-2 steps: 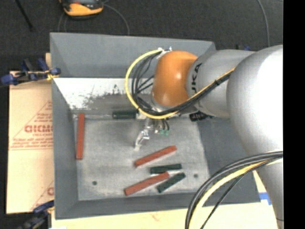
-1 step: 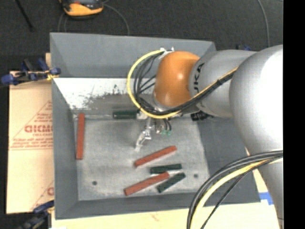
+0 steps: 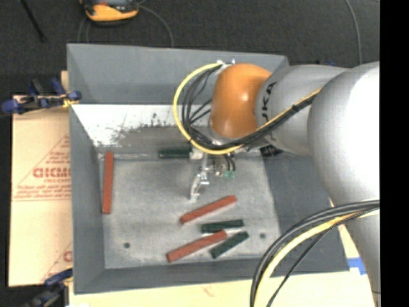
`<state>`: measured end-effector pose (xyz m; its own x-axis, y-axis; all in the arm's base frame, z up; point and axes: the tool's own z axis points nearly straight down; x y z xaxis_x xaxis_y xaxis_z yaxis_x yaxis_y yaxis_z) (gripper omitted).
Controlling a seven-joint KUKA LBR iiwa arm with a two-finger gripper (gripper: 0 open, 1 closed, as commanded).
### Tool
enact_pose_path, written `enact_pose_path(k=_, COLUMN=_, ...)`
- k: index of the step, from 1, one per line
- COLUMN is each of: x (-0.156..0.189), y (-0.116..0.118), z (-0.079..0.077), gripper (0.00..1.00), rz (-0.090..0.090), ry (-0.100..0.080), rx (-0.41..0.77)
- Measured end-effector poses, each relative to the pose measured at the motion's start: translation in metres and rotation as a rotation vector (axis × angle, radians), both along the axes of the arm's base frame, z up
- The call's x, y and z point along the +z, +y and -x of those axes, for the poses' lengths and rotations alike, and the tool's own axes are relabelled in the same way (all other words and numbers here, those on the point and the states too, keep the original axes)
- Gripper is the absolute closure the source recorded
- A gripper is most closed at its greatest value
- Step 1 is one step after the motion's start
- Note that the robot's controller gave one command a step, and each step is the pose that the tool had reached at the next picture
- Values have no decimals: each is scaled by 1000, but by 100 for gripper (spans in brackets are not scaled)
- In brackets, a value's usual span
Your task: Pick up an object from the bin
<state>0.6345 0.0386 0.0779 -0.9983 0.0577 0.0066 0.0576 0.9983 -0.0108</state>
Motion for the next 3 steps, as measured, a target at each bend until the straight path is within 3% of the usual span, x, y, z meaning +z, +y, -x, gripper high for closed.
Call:
enact_pose_path(k=1, x=23, y=-22, z=27, gripper=0, rz=-13, ry=-8, rx=32)
enact_pose_path(k=2, x=2, y=-43, z=57, gripper=100, rz=-10, ry=-3, rx=445)
enact_pose_path(k=3, x=2, y=-43, z=57, gripper=100, rz=-10, ry=-3, rx=444)
